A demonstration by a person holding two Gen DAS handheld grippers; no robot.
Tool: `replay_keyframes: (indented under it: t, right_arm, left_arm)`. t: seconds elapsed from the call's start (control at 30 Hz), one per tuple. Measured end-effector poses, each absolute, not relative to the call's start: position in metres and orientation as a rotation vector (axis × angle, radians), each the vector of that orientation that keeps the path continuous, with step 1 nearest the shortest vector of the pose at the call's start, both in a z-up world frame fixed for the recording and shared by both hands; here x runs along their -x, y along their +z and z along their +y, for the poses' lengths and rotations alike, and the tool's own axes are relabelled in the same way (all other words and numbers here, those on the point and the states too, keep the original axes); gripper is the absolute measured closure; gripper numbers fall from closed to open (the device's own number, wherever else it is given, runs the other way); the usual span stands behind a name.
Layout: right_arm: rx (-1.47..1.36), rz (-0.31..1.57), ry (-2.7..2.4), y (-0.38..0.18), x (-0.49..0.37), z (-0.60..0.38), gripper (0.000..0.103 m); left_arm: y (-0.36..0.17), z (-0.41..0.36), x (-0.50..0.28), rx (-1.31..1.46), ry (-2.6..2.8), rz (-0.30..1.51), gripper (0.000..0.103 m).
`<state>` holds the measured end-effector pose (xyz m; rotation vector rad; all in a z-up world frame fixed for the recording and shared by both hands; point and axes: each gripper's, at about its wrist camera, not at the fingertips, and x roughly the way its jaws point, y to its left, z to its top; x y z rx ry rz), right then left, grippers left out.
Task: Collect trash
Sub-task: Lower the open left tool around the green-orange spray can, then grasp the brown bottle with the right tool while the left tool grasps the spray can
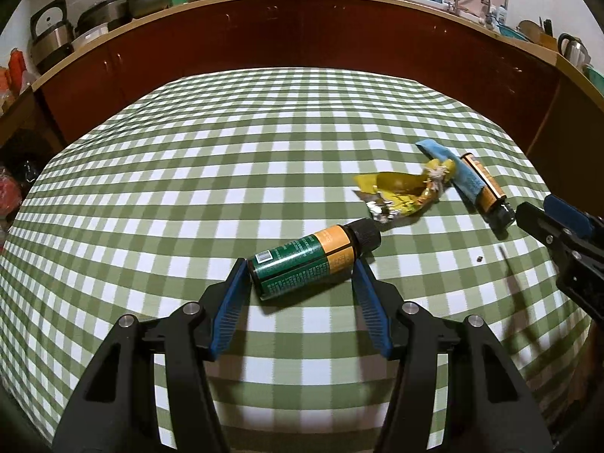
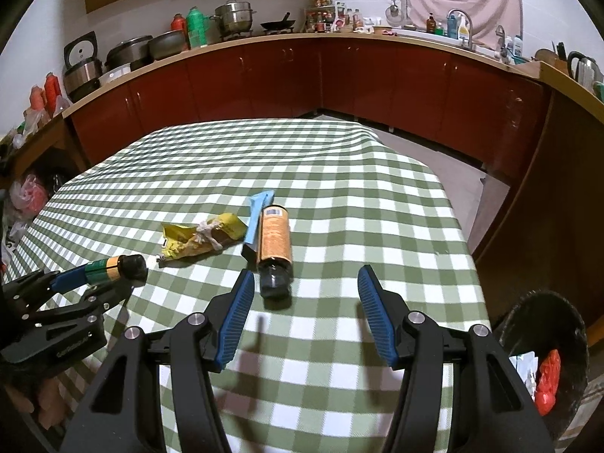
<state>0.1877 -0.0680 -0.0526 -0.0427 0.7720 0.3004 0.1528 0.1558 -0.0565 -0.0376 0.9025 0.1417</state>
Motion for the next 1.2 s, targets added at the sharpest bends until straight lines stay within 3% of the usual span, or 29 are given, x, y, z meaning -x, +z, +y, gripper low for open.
replay_keyframes:
  t: [0.4, 0.53, 1.2]
  right_arm:
    - [0.070, 0.825, 0.294, -0.060, -0.211, -0.049, 0.063]
    - [0.070, 0.860, 0.303, -0.064, -0.217, -0.044, 0.078]
    - [0.053, 0.810, 0.307, -0.057, -0.177, -0.066, 0.078]
  left_arm:
    - [-0.052, 0.183, -0.150, 0.062, 0.195, 0.890, 0.048]
    - [-0.052, 0.189, -0.148, 0.074, 0.201, 0.889, 0.048]
    - [-0.043, 0.170, -0.134, 0.078, 0.181, 0.869, 0.048]
